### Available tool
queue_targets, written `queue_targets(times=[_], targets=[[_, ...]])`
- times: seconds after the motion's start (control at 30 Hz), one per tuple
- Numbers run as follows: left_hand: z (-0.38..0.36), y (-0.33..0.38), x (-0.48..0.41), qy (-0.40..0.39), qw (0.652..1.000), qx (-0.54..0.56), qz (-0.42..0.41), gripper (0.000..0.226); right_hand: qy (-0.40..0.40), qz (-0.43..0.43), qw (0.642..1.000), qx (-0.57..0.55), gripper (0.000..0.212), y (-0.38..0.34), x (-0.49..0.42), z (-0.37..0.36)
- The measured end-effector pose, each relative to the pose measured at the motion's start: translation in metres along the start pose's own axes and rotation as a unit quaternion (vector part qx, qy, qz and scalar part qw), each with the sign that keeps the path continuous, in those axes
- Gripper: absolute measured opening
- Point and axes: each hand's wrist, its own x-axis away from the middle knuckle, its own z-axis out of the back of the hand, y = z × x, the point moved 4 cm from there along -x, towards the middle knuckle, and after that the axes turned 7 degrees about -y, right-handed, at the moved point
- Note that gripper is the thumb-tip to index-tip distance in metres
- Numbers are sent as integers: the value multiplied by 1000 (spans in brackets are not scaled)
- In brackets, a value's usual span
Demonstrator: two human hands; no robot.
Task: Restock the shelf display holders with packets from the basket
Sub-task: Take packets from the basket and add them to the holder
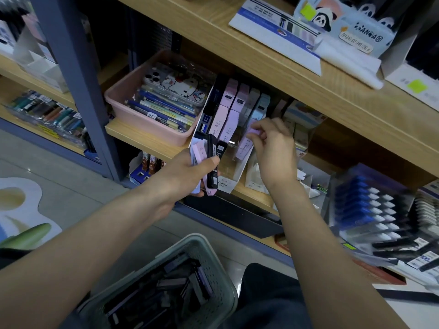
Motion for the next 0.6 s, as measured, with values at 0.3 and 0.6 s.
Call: queue_targets(times=[0.3, 0.6], targets=[[-3, 0, -1, -7, 1000, 8, 4, 20, -82, -87, 970, -213, 25, -28, 13, 0], [2, 7, 1, 27, 999, 29, -29, 21, -158, -195, 859, -446, 20, -34, 21, 2]])
